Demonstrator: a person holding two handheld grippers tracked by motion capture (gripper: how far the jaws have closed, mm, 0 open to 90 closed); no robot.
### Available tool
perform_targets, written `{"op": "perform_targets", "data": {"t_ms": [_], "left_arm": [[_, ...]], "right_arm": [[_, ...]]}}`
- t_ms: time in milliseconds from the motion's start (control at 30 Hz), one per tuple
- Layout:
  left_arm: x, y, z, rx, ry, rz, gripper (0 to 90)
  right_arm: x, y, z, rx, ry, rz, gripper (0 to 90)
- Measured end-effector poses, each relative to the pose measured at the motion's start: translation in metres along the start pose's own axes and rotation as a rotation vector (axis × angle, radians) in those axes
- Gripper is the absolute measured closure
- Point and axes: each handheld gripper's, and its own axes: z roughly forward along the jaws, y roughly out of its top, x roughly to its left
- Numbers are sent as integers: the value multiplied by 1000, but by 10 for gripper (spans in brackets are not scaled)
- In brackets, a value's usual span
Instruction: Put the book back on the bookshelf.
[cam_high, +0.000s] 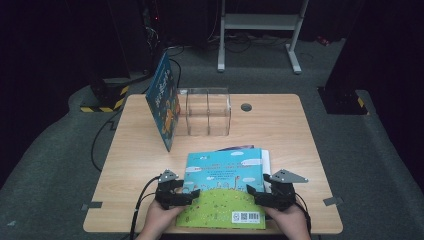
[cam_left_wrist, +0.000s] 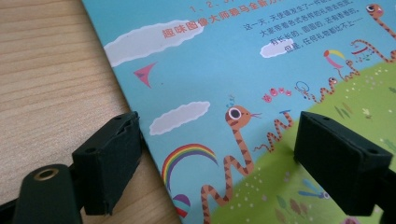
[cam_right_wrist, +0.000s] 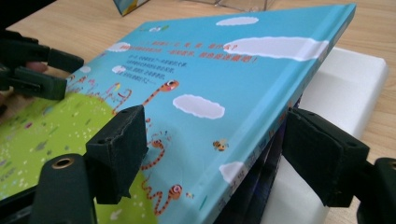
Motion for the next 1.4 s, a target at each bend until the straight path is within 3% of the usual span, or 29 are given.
{"op": "perform_targets", "data": {"t_ms": [267, 300, 800, 1100, 1400], "left_arm": [[1, -2, -2, -8, 0, 1, 155], [2, -3, -2, -9, 3, 4, 145], [1, -4, -2, -19, 6, 5, 144], [1, -4, -1, -20, 8, 9, 145], [1, -3, -1, -20, 13, 7, 143]], "right_arm": [[2, 5, 8, 33, -39, 26, 188], [1, 5, 12, 59, -24, 46, 188], [8, 1, 13, 76, 2, 75, 191], [7, 2, 8, 76, 17, 102, 296], [7, 1, 2, 45, -4, 84, 373]]}}
